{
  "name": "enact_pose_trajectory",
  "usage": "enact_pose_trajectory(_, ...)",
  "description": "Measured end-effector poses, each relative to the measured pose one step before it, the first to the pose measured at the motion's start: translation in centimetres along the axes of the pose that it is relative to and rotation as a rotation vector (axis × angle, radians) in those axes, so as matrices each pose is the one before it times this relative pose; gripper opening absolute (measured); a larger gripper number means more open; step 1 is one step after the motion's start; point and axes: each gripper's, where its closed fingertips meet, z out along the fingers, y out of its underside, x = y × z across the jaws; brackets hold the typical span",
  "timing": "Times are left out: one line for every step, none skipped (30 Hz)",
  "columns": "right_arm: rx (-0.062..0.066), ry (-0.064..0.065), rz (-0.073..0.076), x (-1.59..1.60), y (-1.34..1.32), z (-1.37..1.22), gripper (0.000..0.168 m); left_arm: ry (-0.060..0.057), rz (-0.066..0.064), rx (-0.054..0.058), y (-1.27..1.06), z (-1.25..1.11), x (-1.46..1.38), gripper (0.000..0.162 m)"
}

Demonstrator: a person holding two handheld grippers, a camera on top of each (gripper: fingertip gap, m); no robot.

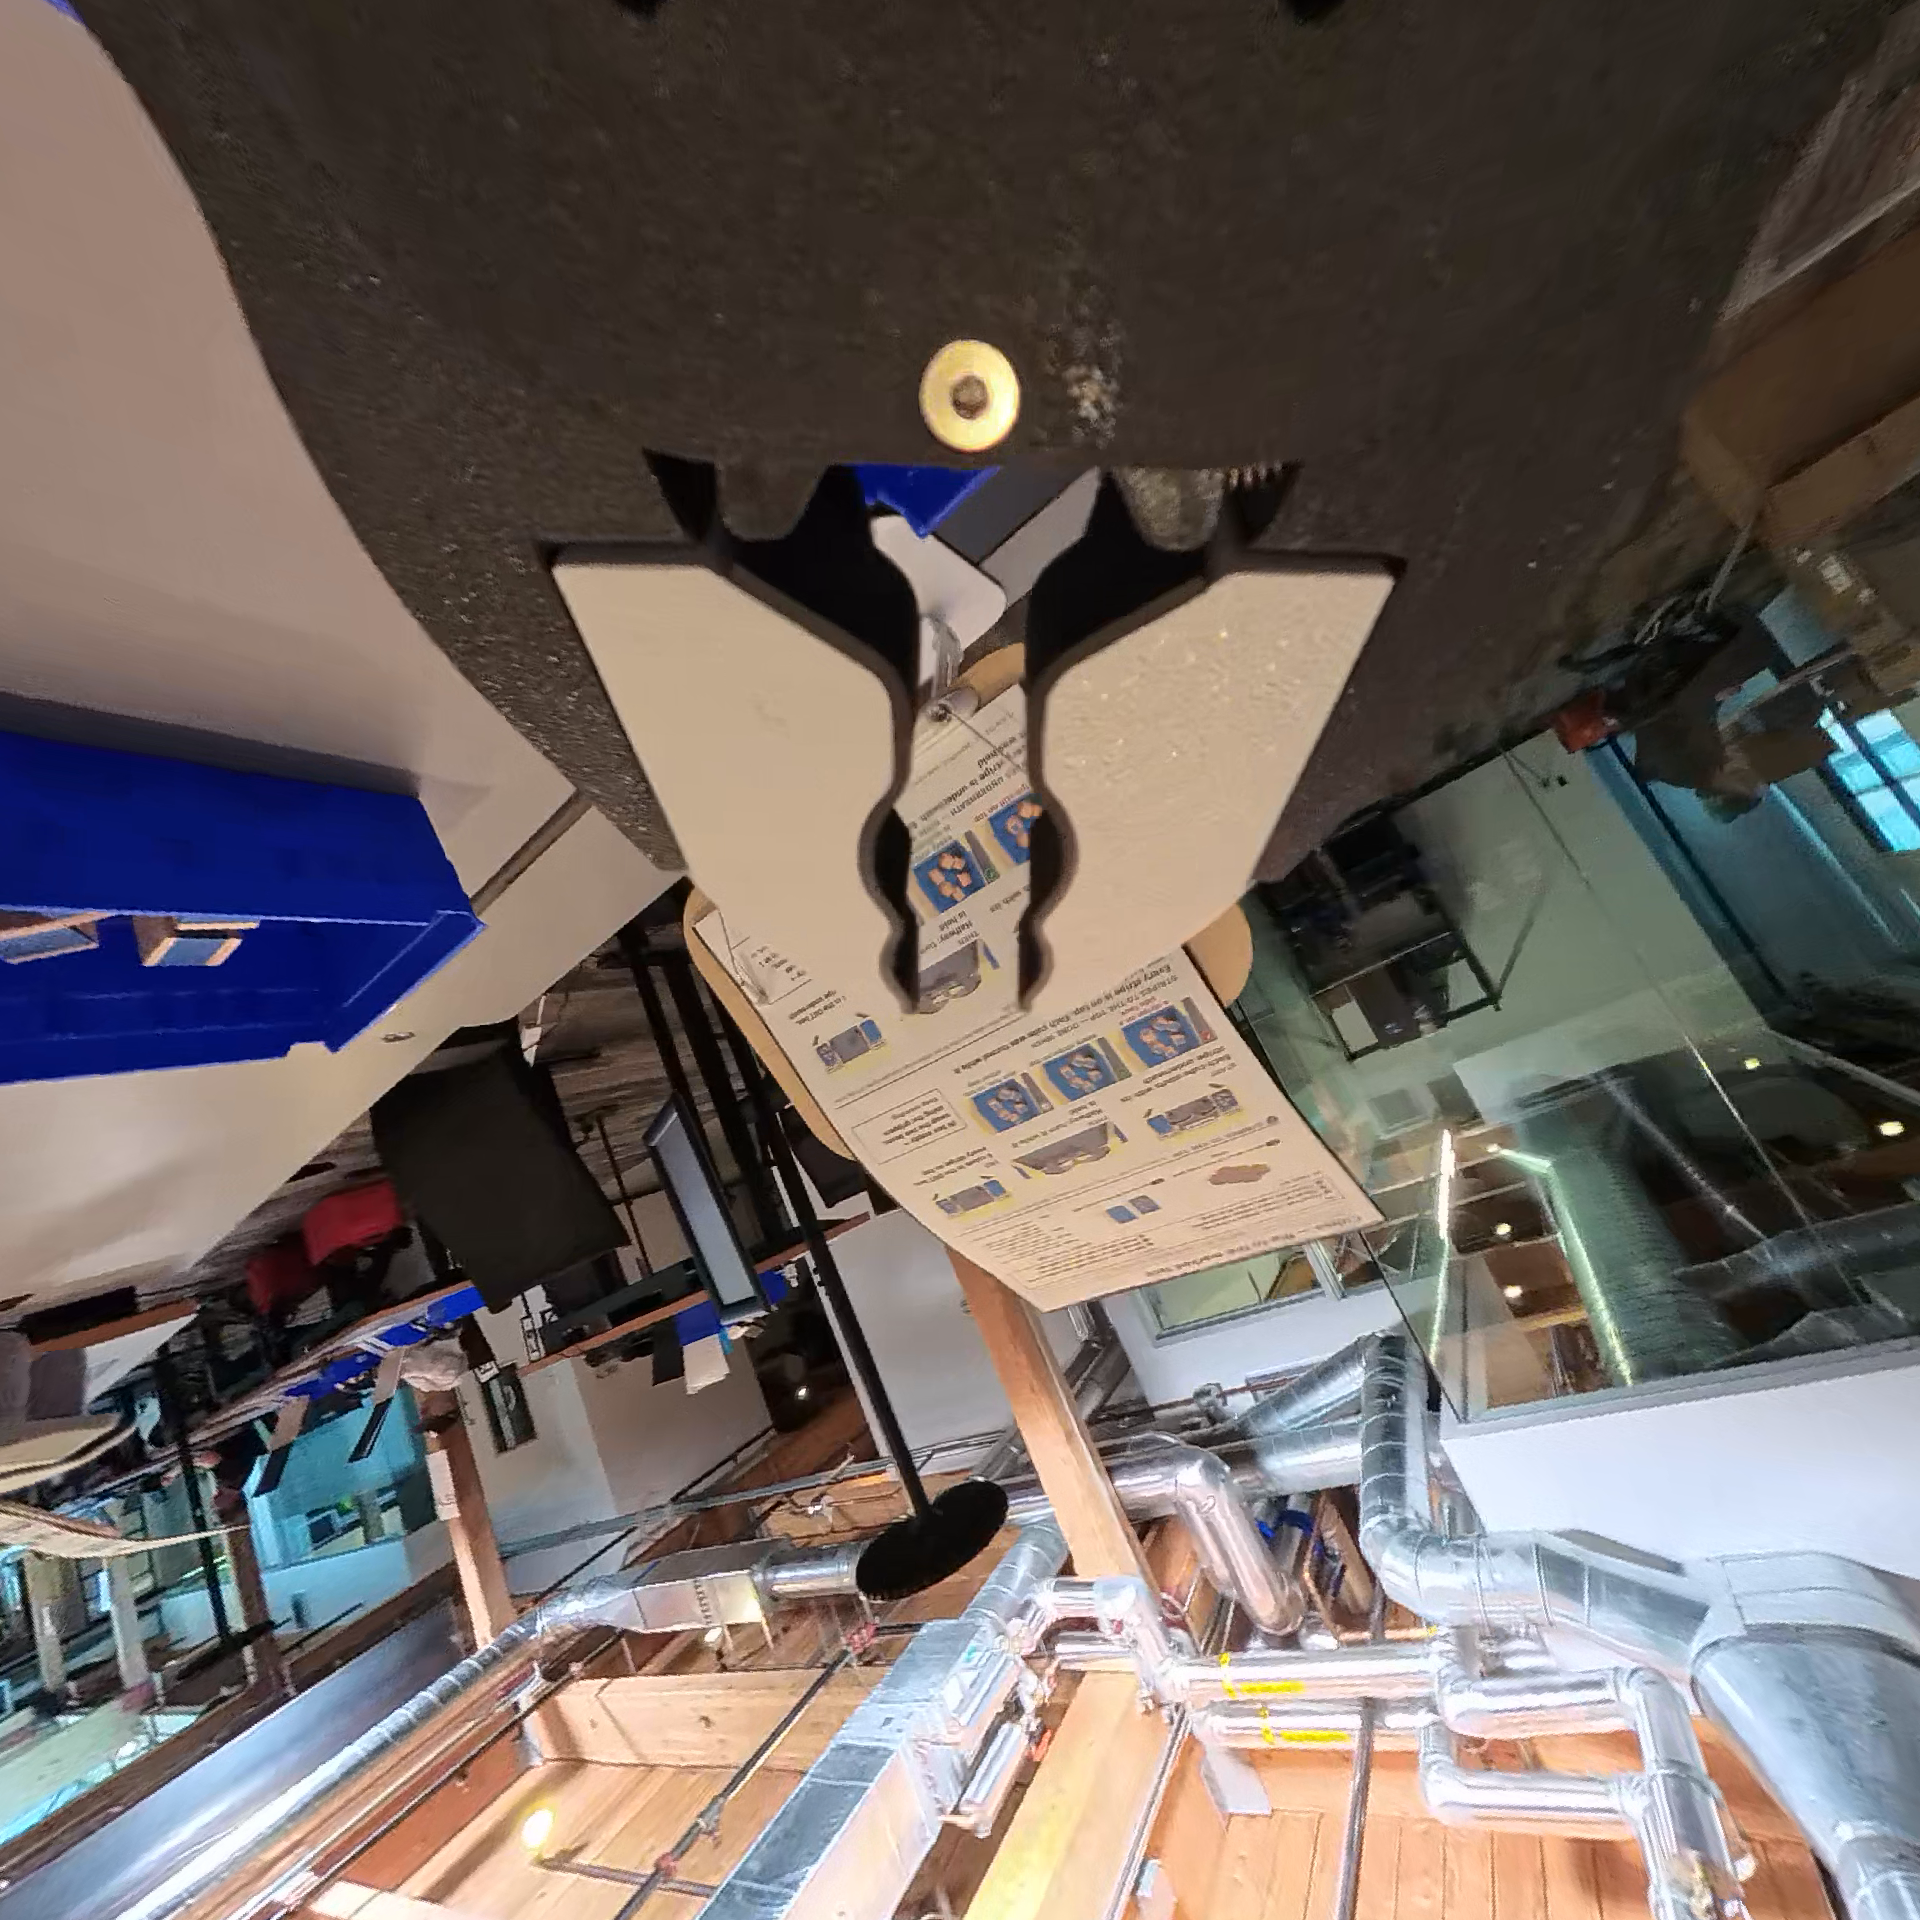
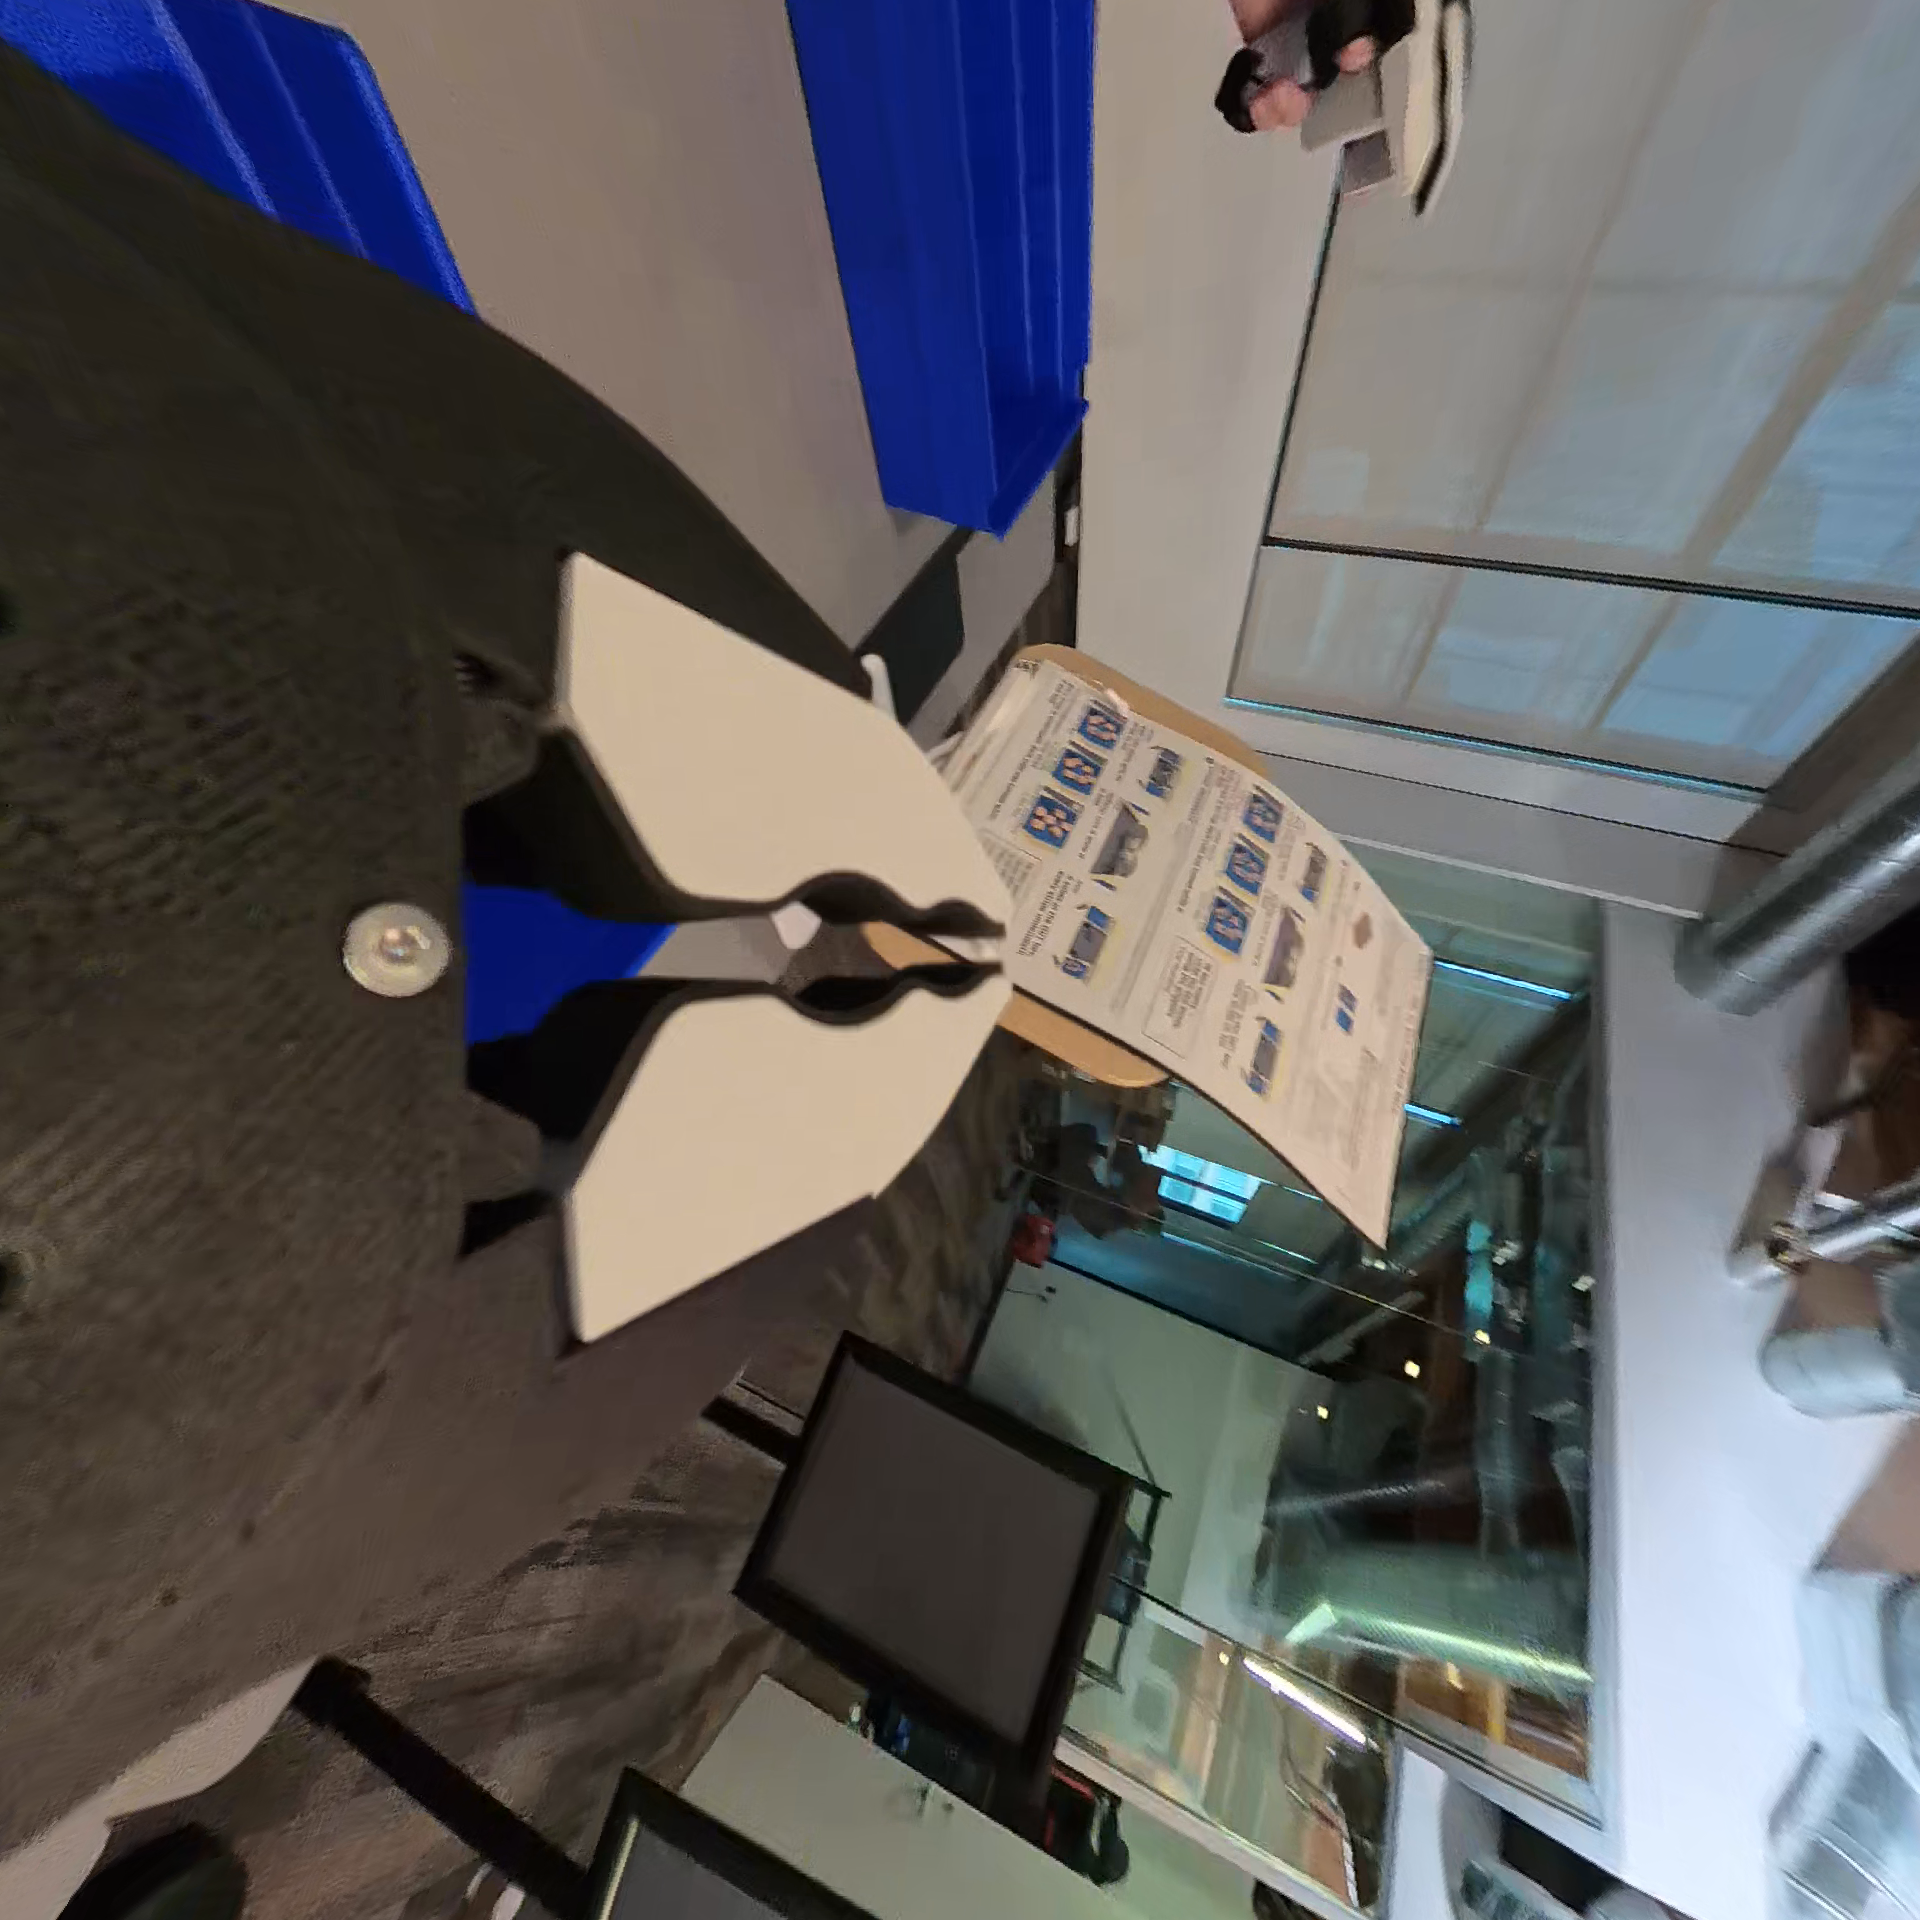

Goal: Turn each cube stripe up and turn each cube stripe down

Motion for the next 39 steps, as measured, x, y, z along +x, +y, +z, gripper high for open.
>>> enact_pose_trajectory(-0.0188,-0.0048,-0.0023,-0.160,0.346,0.312,0.001,0.0065,0.0225,0.0149,-0.139,0.014,0.250,0.008)
enact_pose_trajectory(-0.0064,0.0116,0.0163,0.143,0.168,0.275,0.001,0.0112,0.0272,0.0165,-0.135,-0.011,0.303,0.000)
enact_pose_trajectory(-0.0071,-0.0083,0.0309,-0.034,0.182,0.252,0.001,0.0007,0.0163,0.0124,-0.068,0.062,0.144,0.000)
enact_pose_trajectory(-0.0022,-0.0242,0.0241,-0.263,0.125,0.214,0.001,0.0175,0.0073,0.0004,0.065,0.089,0.355,0.000)
enact_pose_trajectory(0.0005,-0.0055,0.0007,-0.090,0.136,0.174,0.001,0.0208,-0.0071,-0.0113,0.195,0.144,0.378,0.000)
enact_pose_trajectory(-0.0053,0.0064,-0.0199,0.020,0.238,0.136,0.000,-0.0009,-0.0096,-0.0182,0.248,0.148,0.058,0.000)
enact_pose_trajectory(-0.0157,0.0027,-0.0193,-0.028,0.373,0.168,0.000,-0.0187,-0.0027,-0.0106,0.148,0.091,-0.152,0.000)
enact_pose_trajectory(-0.0108,0.0026,-0.0211,-0.067,0.278,0.202,0.000,-0.0011,-0.0046,-0.0115,0.138,0.104,0.099,0.000)
enact_pose_trajectory(0.0066,0.0005,-0.0237,-0.182,0.036,0.224,0.000,0.0142,-0.0090,-0.0177,0.223,0.147,0.242,0.000)
enact_pose_trajectory(-0.0012,0.0117,-0.0090,0.000,0.076,0.249,0.000,0.0056,-0.0050,-0.0125,0.198,0.139,0.137,0.000)
enact_pose_trajectory(-0.0054,0.0186,0.0041,0.120,0.101,0.287,0.000,-0.0011,0.0024,-0.0004,0.058,0.090,0.078,0.000)
enact_pose_trajectory(0.0029,0.0046,-0.0049,-0.121,0.019,0.252,0.000,0.0112,0.0023,-0.0034,0.097,0.109,0.216,0.000)
enact_pose_trajectory(0.0094,0.0107,-0.0098,-0.077,-0.076,0.205,0.000,0.0107,0.0020,-0.0135,0.214,0.116,0.192,0.000)
enact_pose_trajectory(0.0080,0.0004,-0.0016,-0.162,-0.077,0.193,0.000,0.0104,0.0119,-0.0099,0.174,0.105,0.207,0.000)
enact_pose_trajectory(0.0042,-0.0144,0.0087,-0.322,-0.030,0.190,0.000,0.0124,0.0199,-0.0042,0.115,0.102,0.266,0.000)
enact_pose_trajectory(0.0124,-0.0054,0.0023,-0.188,-0.124,0.158,0.000,0.0154,0.0211,-0.0031,0.076,0.104,0.325,0.000)
enact_pose_trajectory(0.0241,0.0046,-0.0005,-0.065,-0.260,0.124,0.000,0.0085,0.0182,-0.0020,0.076,0.122,0.243,0.000)
enact_pose_trajectory(0.0165,-0.0041,0.0053,-0.173,-0.166,0.118,0.000,0.0054,0.0107,-0.0018,0.070,0.126,0.198,0.000)
enact_pose_trajectory(0.0109,-0.0143,0.0129,-0.313,-0.102,0.142,0.000,0.0159,0.0013,0.0032,-0.030,0.116,0.344,0.000)
enact_pose_trajectory(0.0059,-0.0027,0.0240,-0.131,-0.044,0.191,0.000,0.0161,-0.0045,0.0043,-0.039,0.134,0.306,0.000)
enact_pose_trajectory(-0.0018,-0.0052,0.0199,-0.121,0.070,0.205,0.000,0.0097,-0.0037,-0.0032,0.069,0.140,0.203,0.000)
enact_pose_trajectory(0.0059,-0.0107,0.0068,-0.254,0.002,0.185,0.000,0.0049,0.0010,-0.0044,0.088,0.121,0.150,0.000)
enact_pose_trajectory(0.0035,-0.0118,-0.0058,-0.319,0.051,0.167,0.000,0.0028,0.0047,-0.0024,0.087,0.108,0.122,0.000)
enact_pose_trajectory(-0.0036,0.0022,-0.0088,-0.152,0.095,0.140,0.000,0.0002,0.0031,-0.0024,0.057,0.086,0.081,0.000)
enact_pose_trajectory(-0.0040,-0.0034,0.0015,-0.177,0.080,0.145,0.000,-0.0004,-0.0026,0.0032,-0.029,0.066,0.080,0.000)
enact_pose_trajectory(-0.0065,-0.0162,0.0146,-0.271,0.102,0.160,0.000,0.0019,-0.0110,0.0078,-0.112,0.043,0.096,0.000)
enact_pose_trajectory(0.0048,-0.0031,0.0121,-0.072,-0.022,0.125,0.000,0.0090,-0.0156,0.0059,-0.088,0.047,0.171,0.000)
enact_pose_trajectory(0.0148,-0.0006,0.0062,-0.043,-0.116,0.067,0.000,0.0085,-0.0223,0.0003,-0.019,0.069,0.141,0.000)
enact_pose_trajectory(0.0102,-0.0061,0.0074,-0.100,-0.051,0.068,0.000,0.0043,-0.0262,-0.0060,0.077,0.094,0.072,0.000)
enact_pose_trajectory(-0.0020,-0.0016,0.0103,0.009,0.098,0.101,0.000,0.0143,-0.0245,-0.0085,0.147,0.116,0.189,0.000)
enact_pose_trajectory(-0.0059,0.0036,0.0065,0.071,0.147,0.097,0.000,0.0131,-0.0159,-0.0009,0.079,0.119,0.177,0.000)
enact_pose_trajectory(0.0032,0.0007,-0.0006,-0.001,0.041,0.057,0.000,-0.0042,-0.0075,0.0075,0.003,0.081,-0.031,0.000)
enact_pose_trajectory(0.0061,-0.0011,-0.0004,-0.019,-0.006,0.042,0.000,-0.0028,-0.0088,0.0088,-0.037,0.064,-0.014,0.000)
enact_pose_trajectory(0.0036,-0.0059,0.0050,-0.052,0.008,0.021,0.001,0.0097,-0.0114,0.0040,-0.004,0.070,0.125,0.000)
enact_pose_trajectory(-0.0017,-0.0189,0.0058,-0.186,0.076,0.016,0.001,0.0076,-0.0092,-0.0034,0.087,0.075,0.091,0.000)
enact_pose_trajectory(0.0057,-0.0129,0.0016,-0.165,-0.067,-0.016,0.001,-0.0012,-0.0009,-0.0063,0.122,0.062,-0.031,0.000)
enact_pose_trajectory(0.0105,-0.0129,-0.0100,-0.191,-0.114,-0.062,0.001,0.0028,0.0121,-0.0012,0.077,0.039,0.069,0.000)
enact_pose_trajectory(0.0026,-0.0116,-0.0095,-0.191,-0.048,-0.044,0.001,0.0071,0.0144,0.0001,0.054,0.043,0.163,0.000)
enact_pose_trajectory(-0.0122,-0.0020,-0.0020,-0.035,0.126,0.000,0.001,0.0041,0.0070,-0.0006,0.026,0.051,0.119,0.000)
